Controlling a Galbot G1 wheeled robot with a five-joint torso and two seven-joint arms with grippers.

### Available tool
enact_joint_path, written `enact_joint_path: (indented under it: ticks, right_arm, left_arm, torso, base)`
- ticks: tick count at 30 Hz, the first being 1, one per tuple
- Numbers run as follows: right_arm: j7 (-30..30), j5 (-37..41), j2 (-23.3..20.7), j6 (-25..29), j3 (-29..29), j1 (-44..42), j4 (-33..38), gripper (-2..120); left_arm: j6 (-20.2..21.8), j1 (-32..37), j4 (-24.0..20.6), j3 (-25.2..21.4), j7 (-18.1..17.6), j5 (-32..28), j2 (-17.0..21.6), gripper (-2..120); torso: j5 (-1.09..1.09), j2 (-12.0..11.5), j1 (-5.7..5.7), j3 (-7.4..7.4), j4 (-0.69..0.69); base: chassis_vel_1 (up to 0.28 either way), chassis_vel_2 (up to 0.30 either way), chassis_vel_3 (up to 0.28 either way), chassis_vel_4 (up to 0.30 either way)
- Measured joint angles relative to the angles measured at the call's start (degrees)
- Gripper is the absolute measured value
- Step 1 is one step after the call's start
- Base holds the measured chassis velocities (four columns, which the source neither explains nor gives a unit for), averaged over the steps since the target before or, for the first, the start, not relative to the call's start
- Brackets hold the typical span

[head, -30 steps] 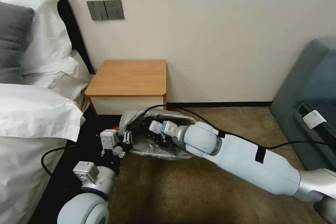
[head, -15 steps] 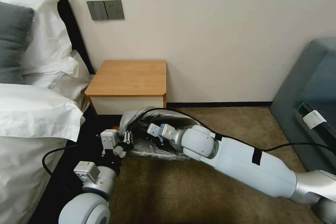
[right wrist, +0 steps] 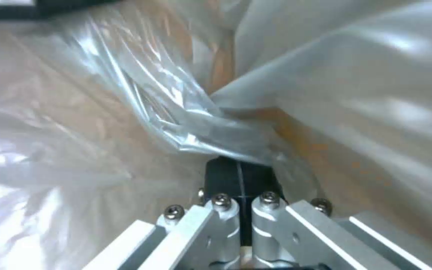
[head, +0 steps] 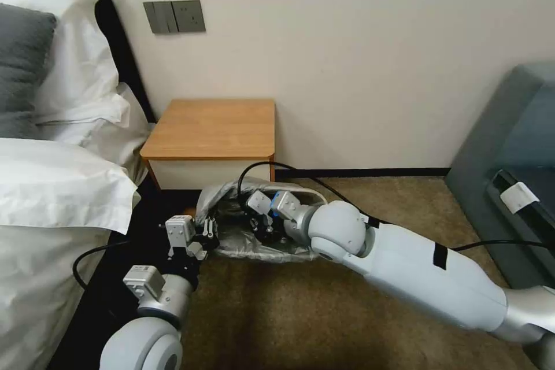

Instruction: Pick up the garbage bag from the table and place it over the trash can.

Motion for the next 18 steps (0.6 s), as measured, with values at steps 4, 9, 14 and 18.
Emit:
enact_joint_path:
  ticks: [4,9,14,18]
  right_arm:
    - [1.6,4.3,-1.4,0.0,2.4,-2.2,1.9,0]
    - [5.2,12.9,-3.2,0.2,7.7,-6.6,6.5,0]
    - [5.1,15.8,-6.9,3.7,17.8,-15.4,15.0,0]
    - [5.2,9.6,-10.3,8.6,24.3,-24.3,19.7,0]
  left_arm:
    - [0.6,-0.5,0.4,-0.1,-0.9,-1.6,0.0,7]
    - [2.5,-1.3,1.2,-0.4,-3.3,-4.7,0.1,7]
    - [5.0,-1.8,2.2,-0.8,-6.0,-7.4,0.2,7]
    - [7.5,-2.2,2.6,-0.9,-8.9,-10.2,0.4,7]
  torso:
    - [0.00,0.0,0.00,0.00,-0.01]
    - [0.01,0.0,0.00,0.00,0.01]
    - [0.00,0.0,0.00,0.00,0.00]
    - [-0.01,0.0,0.00,-0.01,-0.01]
  base:
    - [0.000,0.000,0.000,0.000]
    - [0.000,0.000,0.000,0.000]
    - [0.000,0.000,0.000,0.000]
    - [0.000,0.000,0.000,0.000]
